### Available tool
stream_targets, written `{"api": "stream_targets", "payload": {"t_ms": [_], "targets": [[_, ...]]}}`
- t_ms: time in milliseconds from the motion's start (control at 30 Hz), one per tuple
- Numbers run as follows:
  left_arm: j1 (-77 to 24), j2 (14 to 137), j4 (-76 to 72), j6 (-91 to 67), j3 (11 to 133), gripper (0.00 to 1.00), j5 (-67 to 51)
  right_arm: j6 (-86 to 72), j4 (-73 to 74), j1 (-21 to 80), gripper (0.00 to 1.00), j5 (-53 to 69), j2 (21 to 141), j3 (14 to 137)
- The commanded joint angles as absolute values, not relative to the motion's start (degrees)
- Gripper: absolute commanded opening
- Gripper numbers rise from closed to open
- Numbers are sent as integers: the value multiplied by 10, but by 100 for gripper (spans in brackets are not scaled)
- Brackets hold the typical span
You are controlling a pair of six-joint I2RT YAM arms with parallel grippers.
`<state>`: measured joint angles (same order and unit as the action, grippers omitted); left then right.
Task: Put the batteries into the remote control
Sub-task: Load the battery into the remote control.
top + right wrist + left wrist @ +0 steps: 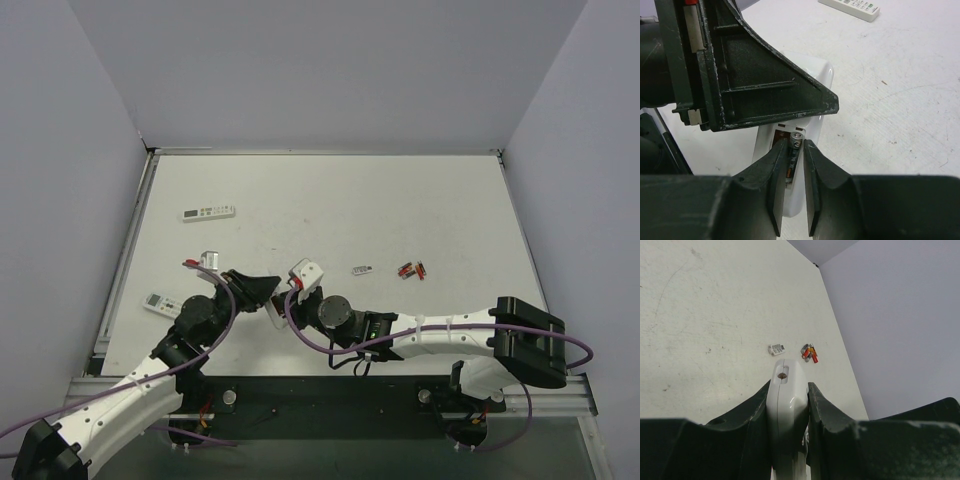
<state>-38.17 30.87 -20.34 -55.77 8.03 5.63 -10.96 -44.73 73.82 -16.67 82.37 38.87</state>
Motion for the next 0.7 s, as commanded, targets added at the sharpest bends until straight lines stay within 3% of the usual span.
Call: {"api": "stream_targets", "payload": {"t_ms": [0,667], "targets": [[-386,312,-281,-570,127,0,22,-118,-427,733,16,-192,831,393],[-386,317,-279,-571,127,0,18,-124,-424,732,33,-159,791,389]]}}
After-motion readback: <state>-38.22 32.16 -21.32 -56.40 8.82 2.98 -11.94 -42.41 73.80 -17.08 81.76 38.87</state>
